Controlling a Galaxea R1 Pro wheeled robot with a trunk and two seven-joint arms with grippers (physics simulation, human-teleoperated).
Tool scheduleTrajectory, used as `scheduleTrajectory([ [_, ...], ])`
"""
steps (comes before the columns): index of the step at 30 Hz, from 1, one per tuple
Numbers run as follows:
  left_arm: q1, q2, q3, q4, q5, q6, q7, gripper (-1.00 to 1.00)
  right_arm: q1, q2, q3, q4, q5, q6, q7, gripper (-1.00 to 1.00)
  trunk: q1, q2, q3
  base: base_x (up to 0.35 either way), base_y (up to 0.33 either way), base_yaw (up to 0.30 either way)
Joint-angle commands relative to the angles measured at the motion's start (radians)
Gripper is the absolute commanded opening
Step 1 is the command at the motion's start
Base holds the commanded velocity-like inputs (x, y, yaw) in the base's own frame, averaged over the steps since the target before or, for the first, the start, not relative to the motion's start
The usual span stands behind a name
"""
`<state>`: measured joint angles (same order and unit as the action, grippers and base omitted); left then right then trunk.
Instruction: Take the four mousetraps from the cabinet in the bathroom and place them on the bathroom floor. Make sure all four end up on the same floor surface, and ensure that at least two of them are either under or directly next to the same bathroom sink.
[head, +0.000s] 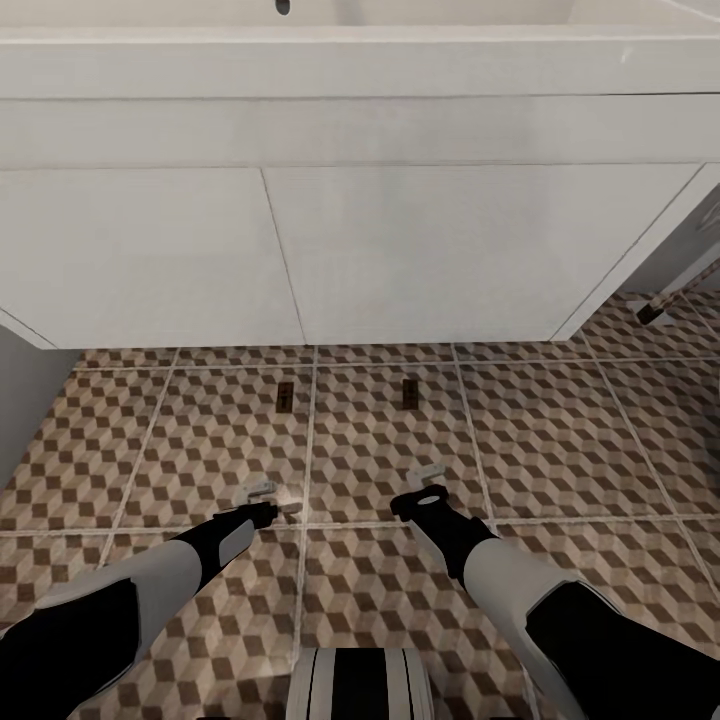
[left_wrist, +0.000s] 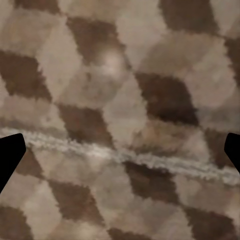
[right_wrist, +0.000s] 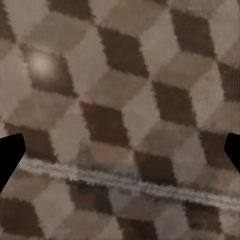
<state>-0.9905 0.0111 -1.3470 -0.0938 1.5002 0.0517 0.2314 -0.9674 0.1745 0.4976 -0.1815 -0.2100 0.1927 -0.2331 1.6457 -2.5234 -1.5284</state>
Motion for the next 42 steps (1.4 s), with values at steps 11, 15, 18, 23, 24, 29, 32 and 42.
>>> scheduleTrajectory([
  [11, 0.000, 0.001, -0.006, -0.003, 0.003, 0.005, 0.008, 1.00, 0.000, 0.000, 0.009, -0.001, -0.009, -0.002, -0.006, 1.00, -0.002, 0.001, 0.019, 0.000, 0.000, 0.000],
  [15, 0.000, 0.001, -0.006, -0.003, 0.006, 0.005, 0.008, 1.00, 0.000, 0.000, 0.009, -0.001, -0.009, -0.012, -0.006, 1.00, -0.004, 0.002, 0.034, 0.000, 0.000, 0.000],
  [18, 0.000, 0.001, -0.005, -0.003, 0.008, 0.005, 0.008, 1.00, 0.000, 0.000, 0.008, -0.001, -0.009, -0.024, -0.006, 1.00, -0.006, 0.003, 0.046, 0.000, 0.000, 0.000],
  [23, 0.000, 0.000, -0.003, -0.003, 0.012, 0.005, 0.008, 1.00, 0.002, 0.000, 0.008, -0.001, -0.009, -0.044, -0.006, 1.00, -0.008, 0.004, 0.065, 0.000, 0.000, 0.000],
  [24, 0.000, 0.000, -0.003, -0.003, 0.013, 0.005, 0.008, 1.00, 0.003, 0.000, 0.008, -0.001, -0.008, -0.048, -0.006, 1.00, -0.008, 0.004, 0.069, 0.000, 0.000, 0.000],
  [29, 0.001, 0.001, -0.002, -0.002, 0.022, 0.005, 0.008, 1.00, 0.014, 0.000, 0.009, 0.001, -0.008, -0.083, -0.007, 1.00, -0.011, 0.005, 0.088, 0.000, 0.000, 0.000],
  [32, 0.002, 0.002, -0.003, 0.000, 0.024, 0.006, 0.007, 1.00, 0.025, 0.000, 0.009, 0.002, -0.008, -0.117, -0.007, 1.00, -0.012, 0.006, 0.100, 0.000, 0.000, 0.000],
  [42, 0.027, 0.013, -0.005, 0.009, 0.022, 0.015, 0.013, 1.00, 0.109, 0.000, 0.012, 0.010, -0.001, -0.193, -0.008, 1.00, -0.016, 0.008, 0.139, 0.000, 0.000, 0.000],
])
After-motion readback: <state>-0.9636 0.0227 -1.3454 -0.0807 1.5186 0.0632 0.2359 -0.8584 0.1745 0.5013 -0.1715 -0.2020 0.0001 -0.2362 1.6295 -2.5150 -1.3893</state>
